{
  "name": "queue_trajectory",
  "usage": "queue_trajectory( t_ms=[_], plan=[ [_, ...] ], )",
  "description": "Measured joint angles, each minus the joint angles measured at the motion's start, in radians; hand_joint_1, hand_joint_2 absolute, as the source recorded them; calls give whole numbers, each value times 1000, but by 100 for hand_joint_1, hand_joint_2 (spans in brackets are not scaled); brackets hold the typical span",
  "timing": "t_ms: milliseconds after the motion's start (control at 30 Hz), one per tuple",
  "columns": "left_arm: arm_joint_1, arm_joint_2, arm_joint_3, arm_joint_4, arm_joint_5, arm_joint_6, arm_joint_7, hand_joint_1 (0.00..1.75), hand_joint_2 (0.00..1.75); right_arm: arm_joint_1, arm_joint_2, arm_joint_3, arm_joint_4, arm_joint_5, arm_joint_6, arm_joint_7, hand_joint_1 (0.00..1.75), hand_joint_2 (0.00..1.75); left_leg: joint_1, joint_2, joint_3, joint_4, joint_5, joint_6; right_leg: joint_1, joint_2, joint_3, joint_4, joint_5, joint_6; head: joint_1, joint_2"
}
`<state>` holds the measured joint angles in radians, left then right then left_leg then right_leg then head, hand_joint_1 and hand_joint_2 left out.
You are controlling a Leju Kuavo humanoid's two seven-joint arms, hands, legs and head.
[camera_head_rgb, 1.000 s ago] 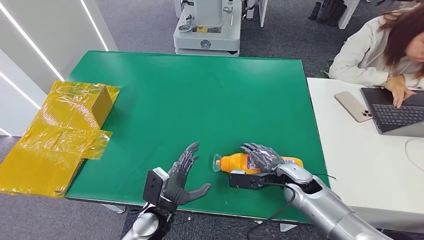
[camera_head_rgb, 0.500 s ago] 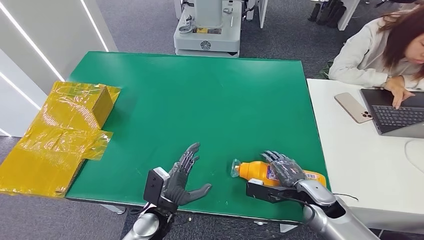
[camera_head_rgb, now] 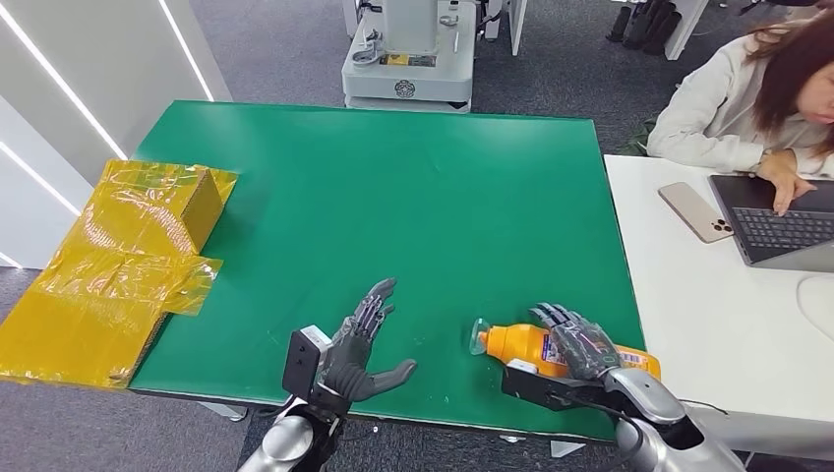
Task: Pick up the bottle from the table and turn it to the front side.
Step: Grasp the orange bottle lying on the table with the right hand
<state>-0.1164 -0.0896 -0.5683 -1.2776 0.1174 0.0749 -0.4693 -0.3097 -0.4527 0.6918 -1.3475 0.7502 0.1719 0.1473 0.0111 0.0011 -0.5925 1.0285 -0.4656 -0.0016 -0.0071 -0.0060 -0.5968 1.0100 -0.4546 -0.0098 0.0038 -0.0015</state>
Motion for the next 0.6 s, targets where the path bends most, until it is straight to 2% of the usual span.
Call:
queue_trajectory(
  t_ms=[133, 167, 267, 333, 433, 600],
  plan=[
    [-5, 0, -2, 4, 4, -2, -2, 0, 175, 38, 0, -27, -34, 15, -3, 11, 173, 175, 0, 0, 0, 0, 0, 0, 0, 0, 0, 0, 0, 0, 0, 0],
    [-5, 0, -3, 5, 4, -3, -2, 0, 175, 46, 0, -33, -41, 18, -4, 14, 171, 175, 0, 0, 0, 0, 0, 0, 0, 0, 0, 0, 0, 0, 0, 0],
    [-8, 0, -5, 10, 7, -4, -3, 0, 175, 65, 0, -49, -57, 23, -4, 18, 144, 175, 0, 0, 0, 0, 0, 0, 0, 0, 0, 0, 0, 0, 0, 0],
    [-9, 0, -7, 12, 10, -3, -4, 0, 175, 72, 0, -58, -63, 27, -3, 16, 134, 175, 0, 0, 0, 0, -1, 0, 0, 0, 0, 0, 0, 0, 0, 0],
    [-11, 0, -8, 14, 15, -1, -5, 0, 175, 76, 0, -66, -67, 32, 0, 12, 132, 175, 0, 0, 0, 0, -1, 0, 0, 0, 0, 0, 0, 0, 0, 0],
    [-11, 0, -9, 14, 18, 4, -5, 0, 175, 76, 0, -72, -67, 37, 2, 6, 150, 175, 0, 0, 0, 0, -1, 0, 0, 0, 0, 0, 0, 0, 0, 0]
  ],
)
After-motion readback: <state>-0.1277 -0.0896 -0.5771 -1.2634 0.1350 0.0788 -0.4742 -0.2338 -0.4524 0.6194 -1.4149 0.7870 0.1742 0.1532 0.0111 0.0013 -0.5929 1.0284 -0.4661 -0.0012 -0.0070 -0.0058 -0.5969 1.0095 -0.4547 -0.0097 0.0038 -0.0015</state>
